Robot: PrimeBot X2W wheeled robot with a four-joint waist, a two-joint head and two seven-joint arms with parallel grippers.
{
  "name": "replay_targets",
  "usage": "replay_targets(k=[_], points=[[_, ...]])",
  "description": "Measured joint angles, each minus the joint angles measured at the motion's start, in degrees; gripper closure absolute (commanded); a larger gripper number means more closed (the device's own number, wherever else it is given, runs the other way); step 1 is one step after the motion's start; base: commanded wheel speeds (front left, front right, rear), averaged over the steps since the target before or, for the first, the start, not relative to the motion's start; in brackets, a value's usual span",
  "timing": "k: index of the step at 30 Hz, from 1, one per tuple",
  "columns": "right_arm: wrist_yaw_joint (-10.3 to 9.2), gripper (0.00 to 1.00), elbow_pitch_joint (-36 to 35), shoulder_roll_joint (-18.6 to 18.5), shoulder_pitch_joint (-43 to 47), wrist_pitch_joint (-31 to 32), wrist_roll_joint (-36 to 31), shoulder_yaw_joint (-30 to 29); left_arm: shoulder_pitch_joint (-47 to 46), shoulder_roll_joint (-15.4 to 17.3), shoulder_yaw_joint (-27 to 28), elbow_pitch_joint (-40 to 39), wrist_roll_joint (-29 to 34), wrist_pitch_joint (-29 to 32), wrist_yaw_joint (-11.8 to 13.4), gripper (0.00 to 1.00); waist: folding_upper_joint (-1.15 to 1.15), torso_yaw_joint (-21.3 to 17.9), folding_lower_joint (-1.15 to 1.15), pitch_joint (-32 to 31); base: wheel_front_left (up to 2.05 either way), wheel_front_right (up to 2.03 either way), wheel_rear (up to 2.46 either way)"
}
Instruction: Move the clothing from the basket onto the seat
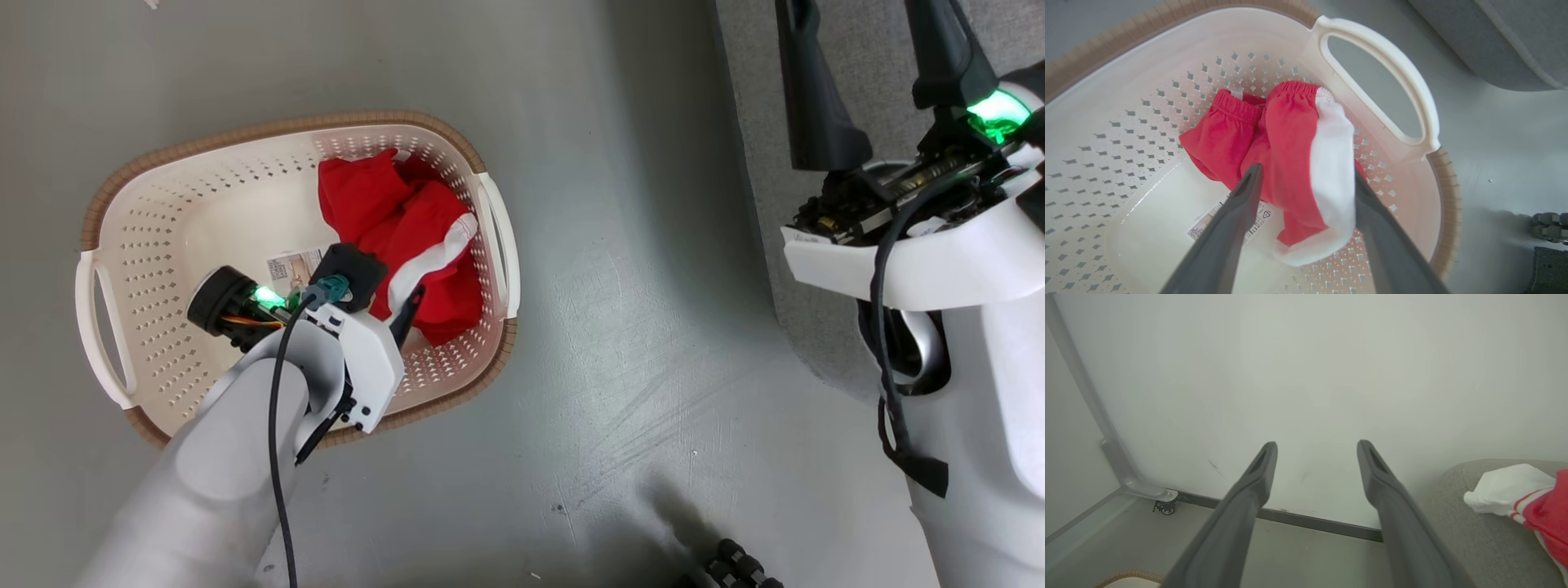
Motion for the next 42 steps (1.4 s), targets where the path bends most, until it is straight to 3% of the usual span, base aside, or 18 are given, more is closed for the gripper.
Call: replay_targets(k=[1, 2, 3, 42], points=[[0.00, 0.00, 0.0, 0.0, -0.3, 0.0, 0.0, 0.0, -0.1, 0.0, 0.1, 0.0, 0.0, -0.2, 0.0, 0.70, 0.00, 0.0, 0.00, 0.2, 0.00, 0.00, 0.00], [0.00, 0.00, 0.0, 0.0, -0.6, 0.0, 0.0, -0.1, -0.2, -0.1, 0.4, 0.0, 0.0, -0.7, 0.0, 0.81, 0.00, -0.1, 0.00, 0.3, 0.00, 0.00, 0.00], [0.00, 0.00, 0.0, 0.0, -0.7, 0.0, 0.1, -0.1, -0.2, -0.1, 0.6, 0.0, -0.2, -1.0, 0.0, 1.00, 0.00, -0.1, 0.00, 0.5, 0.00, 0.00, 0.00], [0.00, 0.00, 4.1, -0.1, -2.6, 0.0, -0.1, 0.1, 3.1, 0.1, 6.1, -3.8, -5.4, -15.0, 0.1, 1.00, 0.00, 2.9, 0.00, -5.1, 0.00, 0.00, 0.00]])
